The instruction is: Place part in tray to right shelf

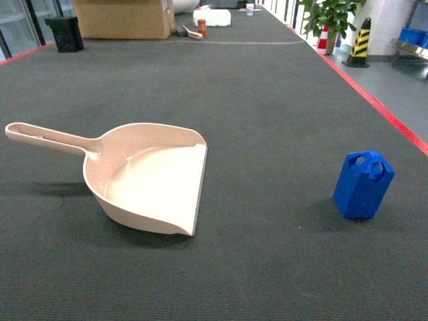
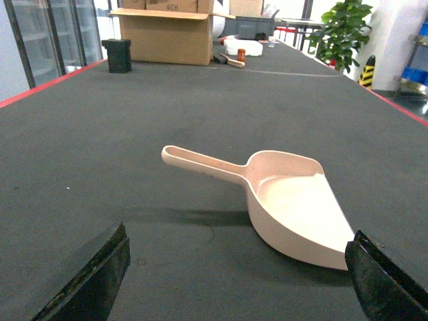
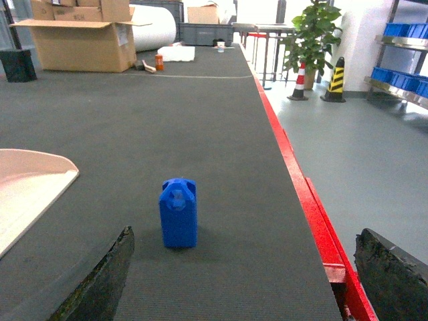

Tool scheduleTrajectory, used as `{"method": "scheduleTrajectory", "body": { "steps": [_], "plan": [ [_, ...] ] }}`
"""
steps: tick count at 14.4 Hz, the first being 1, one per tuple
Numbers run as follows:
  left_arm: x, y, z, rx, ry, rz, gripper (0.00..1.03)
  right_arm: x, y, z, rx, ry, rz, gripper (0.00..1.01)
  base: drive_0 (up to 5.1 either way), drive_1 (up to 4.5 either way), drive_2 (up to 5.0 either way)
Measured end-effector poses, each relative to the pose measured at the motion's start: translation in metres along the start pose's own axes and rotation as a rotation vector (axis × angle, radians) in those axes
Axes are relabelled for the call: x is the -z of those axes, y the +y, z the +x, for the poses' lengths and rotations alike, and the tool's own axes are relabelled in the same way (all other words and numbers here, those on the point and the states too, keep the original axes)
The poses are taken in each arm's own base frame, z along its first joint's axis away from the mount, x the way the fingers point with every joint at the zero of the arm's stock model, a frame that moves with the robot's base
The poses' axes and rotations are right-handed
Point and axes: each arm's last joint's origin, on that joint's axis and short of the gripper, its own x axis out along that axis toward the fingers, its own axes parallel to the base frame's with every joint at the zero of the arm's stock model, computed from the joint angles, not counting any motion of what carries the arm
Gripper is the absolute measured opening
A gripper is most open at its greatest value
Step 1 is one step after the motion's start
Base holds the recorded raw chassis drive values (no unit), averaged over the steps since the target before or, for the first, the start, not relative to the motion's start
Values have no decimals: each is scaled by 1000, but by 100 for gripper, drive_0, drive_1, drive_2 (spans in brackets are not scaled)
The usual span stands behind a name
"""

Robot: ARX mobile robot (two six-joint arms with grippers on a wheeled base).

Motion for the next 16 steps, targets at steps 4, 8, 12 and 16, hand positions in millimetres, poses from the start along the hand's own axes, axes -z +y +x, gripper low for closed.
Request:
{"method": "scheduleTrajectory", "body": {
  "steps": [4,8,12,16],
  "plan": [
    [0,0,0,0,0,0,98,0,0,0,0,0,0,98,0,0,0],
    [0,0,0,0,0,0,98,0,0,0,0,0,0,98,0,0,0],
    [0,0,0,0,0,0,98,0,0,0,0,0,0,98,0,0,0],
    [0,0,0,0,0,0,98,0,0,0,0,0,0,98,0,0,0]
  ]
}}
